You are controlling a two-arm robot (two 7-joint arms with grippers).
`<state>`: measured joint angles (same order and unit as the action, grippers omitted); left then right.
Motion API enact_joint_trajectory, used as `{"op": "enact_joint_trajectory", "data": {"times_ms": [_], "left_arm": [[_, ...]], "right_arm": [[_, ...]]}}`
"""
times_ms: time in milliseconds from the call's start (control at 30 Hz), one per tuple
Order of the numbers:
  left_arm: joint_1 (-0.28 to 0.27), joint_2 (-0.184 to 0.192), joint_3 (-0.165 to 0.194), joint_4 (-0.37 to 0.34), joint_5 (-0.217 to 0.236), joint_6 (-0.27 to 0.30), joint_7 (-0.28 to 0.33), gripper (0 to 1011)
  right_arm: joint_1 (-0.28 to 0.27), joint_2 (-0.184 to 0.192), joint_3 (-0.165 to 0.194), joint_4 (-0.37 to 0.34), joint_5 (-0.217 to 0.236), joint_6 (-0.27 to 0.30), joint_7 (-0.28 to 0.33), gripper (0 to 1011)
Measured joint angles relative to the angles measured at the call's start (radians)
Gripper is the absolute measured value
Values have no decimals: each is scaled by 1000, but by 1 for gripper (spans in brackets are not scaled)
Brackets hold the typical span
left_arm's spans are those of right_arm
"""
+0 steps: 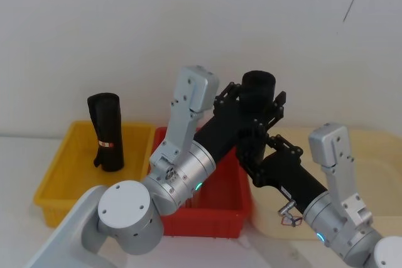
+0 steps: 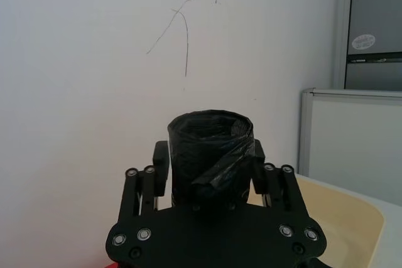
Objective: Pick up the garbage bag with the one hand and transfer it to the other hand.
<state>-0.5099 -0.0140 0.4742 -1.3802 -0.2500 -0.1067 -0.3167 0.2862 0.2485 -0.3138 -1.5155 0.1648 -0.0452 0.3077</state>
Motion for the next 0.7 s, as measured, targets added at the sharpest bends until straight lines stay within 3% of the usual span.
{"op": "enact_joint_trajectory", "data": {"times_ms": [333,700], "left_arm": [[0,0,0,0,0,0,0,999],[0,0,0,0,0,0,0,1001]], "right_arm": [[-5,-5,25,-1,-1,5,-18,521],[-1,-10,74,20,2,18,-51,521]]}}
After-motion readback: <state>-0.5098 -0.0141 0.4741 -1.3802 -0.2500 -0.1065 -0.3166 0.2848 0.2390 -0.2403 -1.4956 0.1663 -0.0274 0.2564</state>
